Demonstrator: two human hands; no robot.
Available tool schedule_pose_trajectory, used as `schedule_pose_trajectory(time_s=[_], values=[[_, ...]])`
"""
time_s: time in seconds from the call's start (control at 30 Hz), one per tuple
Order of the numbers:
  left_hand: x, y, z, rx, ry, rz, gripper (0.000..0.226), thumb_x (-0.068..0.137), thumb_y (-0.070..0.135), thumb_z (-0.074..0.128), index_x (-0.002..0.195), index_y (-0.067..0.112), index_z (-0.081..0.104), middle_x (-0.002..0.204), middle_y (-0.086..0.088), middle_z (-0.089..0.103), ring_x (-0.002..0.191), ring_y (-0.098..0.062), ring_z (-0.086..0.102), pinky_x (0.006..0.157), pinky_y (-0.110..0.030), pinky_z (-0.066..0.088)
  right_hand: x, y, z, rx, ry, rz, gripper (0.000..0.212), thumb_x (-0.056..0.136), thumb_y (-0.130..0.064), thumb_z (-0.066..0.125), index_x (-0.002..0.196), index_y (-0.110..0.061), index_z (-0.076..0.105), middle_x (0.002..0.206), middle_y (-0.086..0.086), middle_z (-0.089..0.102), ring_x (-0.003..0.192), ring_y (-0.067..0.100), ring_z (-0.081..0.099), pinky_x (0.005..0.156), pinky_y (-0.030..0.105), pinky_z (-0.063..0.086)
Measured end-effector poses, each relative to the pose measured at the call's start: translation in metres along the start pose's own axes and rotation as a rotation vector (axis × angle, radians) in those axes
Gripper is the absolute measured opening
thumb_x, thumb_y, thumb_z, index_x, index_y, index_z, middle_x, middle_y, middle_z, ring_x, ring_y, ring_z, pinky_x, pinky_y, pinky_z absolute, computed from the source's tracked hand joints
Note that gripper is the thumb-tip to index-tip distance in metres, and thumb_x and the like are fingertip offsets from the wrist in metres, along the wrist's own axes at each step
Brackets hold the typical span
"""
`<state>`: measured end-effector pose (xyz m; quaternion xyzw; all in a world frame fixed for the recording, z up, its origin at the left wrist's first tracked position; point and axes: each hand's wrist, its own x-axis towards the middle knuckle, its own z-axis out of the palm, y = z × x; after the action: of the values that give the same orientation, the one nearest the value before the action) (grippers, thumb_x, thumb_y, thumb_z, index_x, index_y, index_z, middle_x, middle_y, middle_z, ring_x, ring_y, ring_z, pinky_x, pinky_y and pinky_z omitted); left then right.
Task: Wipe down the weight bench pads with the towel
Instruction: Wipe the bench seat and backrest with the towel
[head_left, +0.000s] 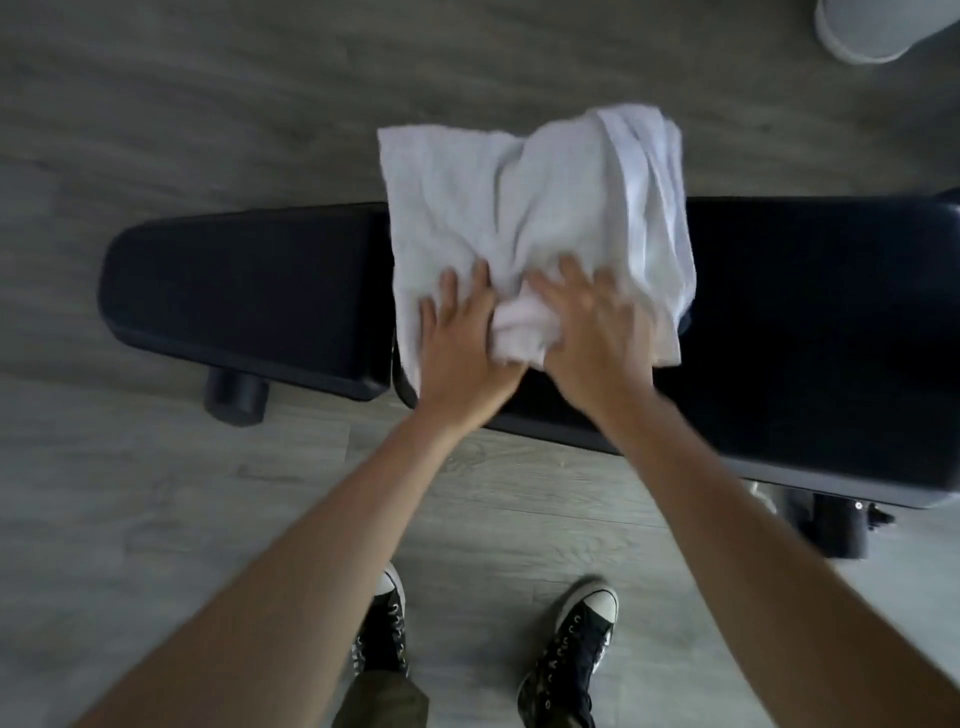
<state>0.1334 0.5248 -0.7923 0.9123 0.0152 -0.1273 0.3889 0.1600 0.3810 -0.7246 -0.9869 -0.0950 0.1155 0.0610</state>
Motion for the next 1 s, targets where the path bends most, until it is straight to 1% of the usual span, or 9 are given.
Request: schedule_pose_trajectory(time_s=[0.2,0.27,0.33,0.47,0.53,0.6,0.67,0.87,1.0], values=[[-0.138,0.059,0.02,-0.336,-0.224,0.095,0.06,0.092,0.037,0.072,0.142,0.032,0.04,0.173,0.002,0.028,0.164,-0.025,0.011,0.131,-0.052,0.016,-0.16,0.03,-0.023,0.186,-0.007,0.07,0.069,0.064,-0.001,0.065,0.129,-0.027,0.064,0.142,0.003,0.057,0.114,0.029,0.064,0.072,0.035,0.056],[-0.121,0.099,0.01,-0.502,-0.244,0.17,0.05,0.091,0.032,0.065,0.135,0.047,0.046,0.144,-0.002,0.059,0.133,-0.033,0.056,0.104,-0.048,0.051,-0.154,0.051,-0.051,0.222,0.125,0.074,0.063,0.064,-0.007,0.058,0.123,-0.026,0.069,0.133,0.002,0.064,0.097,0.028,0.071,0.066,0.035,0.056],[-0.073,0.144,-0.001,-0.579,-0.213,0.166,0.06,0.089,0.02,0.065,0.125,0.064,0.045,0.107,0.003,0.07,0.092,-0.019,0.071,0.072,-0.037,0.059,-0.114,0.078,-0.087,0.166,0.305,0.102,0.061,0.062,-0.017,0.053,0.118,-0.032,0.07,0.121,-0.002,0.071,0.089,0.027,0.071,0.061,0.028,0.05],[0.065,0.2,0.012,-0.409,-0.171,0.201,0.045,0.084,0.025,0.075,0.118,0.042,0.05,0.103,0.021,0.064,0.094,0.02,0.062,0.088,-0.015,0.055,-0.005,0.156,-0.133,0.136,0.296,0.137,0.055,0.076,-0.018,0.056,0.128,-0.034,0.062,0.127,-0.002,0.065,0.114,0.028,0.058,0.088,0.032,0.041],[0.104,0.207,0.037,-0.261,-0.255,0.176,0.052,0.078,0.036,0.078,0.123,0.031,0.054,0.12,0.012,0.063,0.12,0.003,0.059,0.105,-0.032,0.048,0.022,0.186,-0.125,0.096,0.09,0.156,0.05,0.083,-0.017,0.057,0.132,-0.03,0.059,0.126,0.004,0.065,0.117,0.029,0.056,0.089,0.034,0.04],[0.102,0.201,0.069,-0.007,-0.279,0.092,0.071,0.08,0.048,0.073,0.145,0.033,0.048,0.163,-0.003,0.04,0.159,-0.029,0.021,0.128,-0.057,0.015,0.011,0.198,-0.105,-0.03,-0.024,0.155,0.044,0.086,-0.022,0.062,0.13,-0.025,0.058,0.125,0.007,0.063,0.11,0.032,0.059,0.075,0.036,0.042],[0.062,0.195,0.1,0.015,-0.184,0.089,0.087,0.083,0.05,0.066,0.161,0.035,0.03,0.178,-0.002,0.009,0.164,-0.029,-0.008,0.129,-0.061,-0.006,-0.029,0.205,-0.084,-0.053,0.011,0.149,0.05,0.085,-0.022,0.063,0.134,-0.026,0.055,0.14,0.007,0.053,0.118,0.033,0.054,0.081,0.041,0.044],[-0.107,0.19,0.151,-0.069,-0.188,0.188,0.062,0.076,0.034,0.079,0.131,0.028,0.052,0.176,-0.005,0.019,0.164,-0.034,0.003,0.124,-0.069,0.011,-0.203,0.195,-0.055,0.164,0.118,0.164,0.071,0.057,0.001,0.067,0.12,-0.032,0.067,0.144,0.002,0.054,0.119,0.031,0.058,0.065,0.039,0.055],[-0.099,0.245,0.138,-0.312,-0.19,0.259,0.048,0.072,0.031,0.073,0.118,0.019,0.062,0.144,-0.007,0.055,0.144,-0.028,0.043,0.116,-0.058,0.035,-0.208,0.214,-0.094,0.258,0.341,0.238,0.06,0.056,-0.009,0.058,0.11,-0.032,0.074,0.126,-0.003,0.069,0.096,0.027,0.072,0.06,0.032,0.053]])
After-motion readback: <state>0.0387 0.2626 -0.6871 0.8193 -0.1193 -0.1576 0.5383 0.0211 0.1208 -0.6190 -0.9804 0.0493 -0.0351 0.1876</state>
